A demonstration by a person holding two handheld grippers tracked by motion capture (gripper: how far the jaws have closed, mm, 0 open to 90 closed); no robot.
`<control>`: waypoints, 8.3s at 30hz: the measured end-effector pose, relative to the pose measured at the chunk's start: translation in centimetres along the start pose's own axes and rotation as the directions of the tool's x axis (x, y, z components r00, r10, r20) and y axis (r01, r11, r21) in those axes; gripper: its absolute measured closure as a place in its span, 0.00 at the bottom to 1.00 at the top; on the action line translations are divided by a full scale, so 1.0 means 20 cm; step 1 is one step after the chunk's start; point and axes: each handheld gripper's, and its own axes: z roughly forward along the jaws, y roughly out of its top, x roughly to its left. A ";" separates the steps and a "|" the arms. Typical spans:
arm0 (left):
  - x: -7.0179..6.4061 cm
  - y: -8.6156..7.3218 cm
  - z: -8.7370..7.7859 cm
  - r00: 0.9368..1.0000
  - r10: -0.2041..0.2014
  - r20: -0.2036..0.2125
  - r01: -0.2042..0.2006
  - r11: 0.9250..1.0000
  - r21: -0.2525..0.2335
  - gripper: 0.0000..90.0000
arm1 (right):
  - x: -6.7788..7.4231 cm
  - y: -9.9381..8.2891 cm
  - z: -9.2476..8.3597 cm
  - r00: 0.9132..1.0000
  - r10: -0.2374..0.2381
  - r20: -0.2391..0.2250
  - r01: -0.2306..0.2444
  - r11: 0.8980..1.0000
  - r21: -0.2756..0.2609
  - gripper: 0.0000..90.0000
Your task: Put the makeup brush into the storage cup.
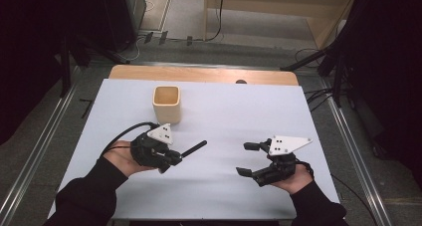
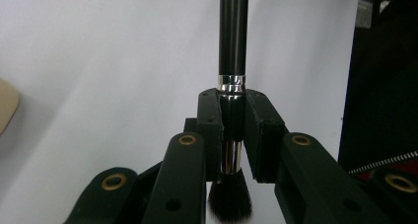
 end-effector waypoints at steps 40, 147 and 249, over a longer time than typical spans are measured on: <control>-0.08 0.19 0.16 0.976 0.211 0.057 -0.218 0.942 0.256 0.88 | 0.01 0.24 0.33 0.974 -0.149 -0.170 0.191 0.946 0.263 0.36; 0.05 -0.08 0.03 0.980 -0.200 0.006 0.200 0.972 -0.120 0.32 | 0.05 0.09 0.28 0.993 0.120 -0.009 -0.117 0.978 0.173 0.88; -0.02 0.00 0.24 0.755 -0.545 0.364 0.651 0.562 -0.511 0.59 | 0.25 0.02 0.36 0.936 0.305 0.174 -0.264 0.939 -0.221 0.87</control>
